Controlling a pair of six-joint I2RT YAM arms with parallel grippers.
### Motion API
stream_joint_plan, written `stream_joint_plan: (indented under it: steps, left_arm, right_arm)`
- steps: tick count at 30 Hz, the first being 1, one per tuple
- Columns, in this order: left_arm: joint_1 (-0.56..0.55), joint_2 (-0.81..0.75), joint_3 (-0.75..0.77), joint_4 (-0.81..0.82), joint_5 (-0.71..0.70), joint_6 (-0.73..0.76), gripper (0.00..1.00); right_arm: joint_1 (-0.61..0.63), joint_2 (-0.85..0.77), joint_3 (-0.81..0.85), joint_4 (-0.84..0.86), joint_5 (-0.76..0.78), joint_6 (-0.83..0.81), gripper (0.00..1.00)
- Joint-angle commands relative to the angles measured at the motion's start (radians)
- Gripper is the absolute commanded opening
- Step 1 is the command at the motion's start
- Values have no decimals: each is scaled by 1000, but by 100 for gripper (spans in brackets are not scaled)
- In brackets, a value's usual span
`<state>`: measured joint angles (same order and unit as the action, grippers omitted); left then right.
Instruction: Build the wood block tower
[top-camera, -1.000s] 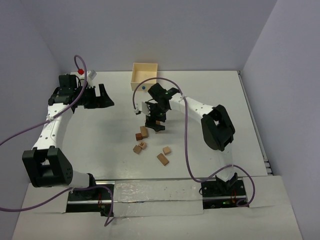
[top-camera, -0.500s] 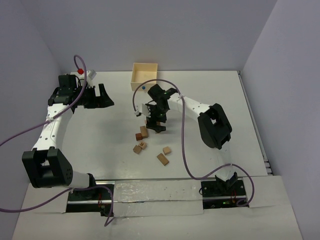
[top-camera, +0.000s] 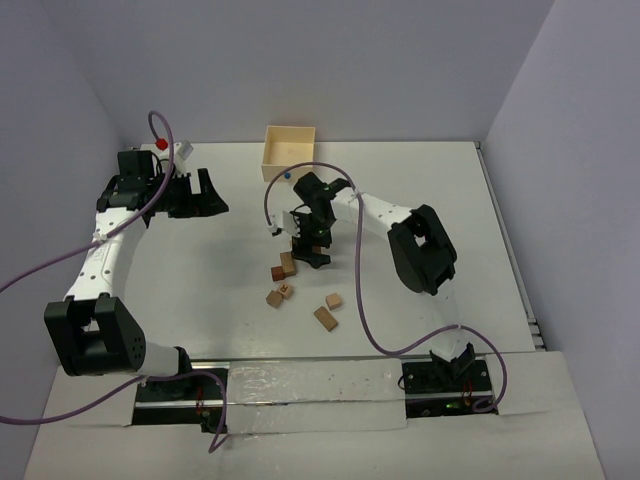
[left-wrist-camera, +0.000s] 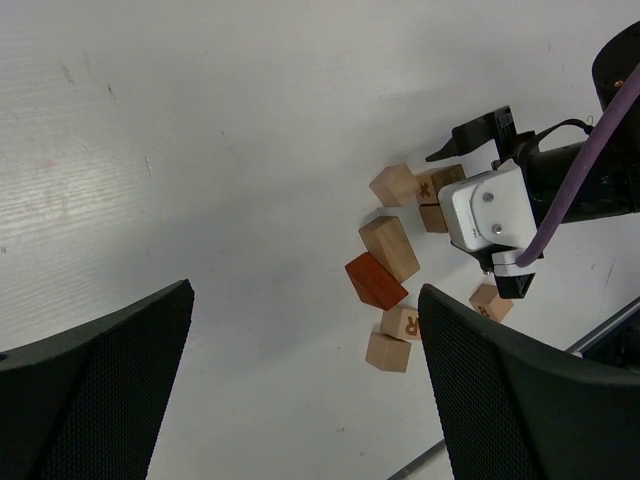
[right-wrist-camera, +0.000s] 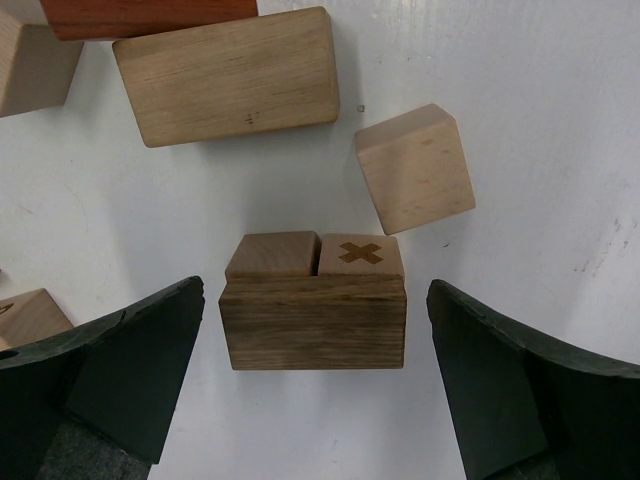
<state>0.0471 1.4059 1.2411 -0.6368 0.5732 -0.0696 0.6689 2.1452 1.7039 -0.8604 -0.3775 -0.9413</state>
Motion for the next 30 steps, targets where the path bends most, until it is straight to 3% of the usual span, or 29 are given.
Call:
stream_joint_plan:
  steps: [1,13,25,27,30]
  left_arm:
    - [-4,-17,6,35,19,8,99]
    - [-4,-12,1,42,25,5,99]
    - [-4,-8,-2,43,31,7,99]
    - [-4,-9,-2,43,31,7,99]
    - [-4,-8,0,42,30,7,99]
  right_arm:
    - [-6,8,33,-1,-4,-16,99]
    - [-5,12,13,20,-1,-13,84]
    - [-5,13,3,23,6,-16,75]
    - [-5,13,1,22,6,-14,76]
    - [-3,10,-4,25,8,-9,91]
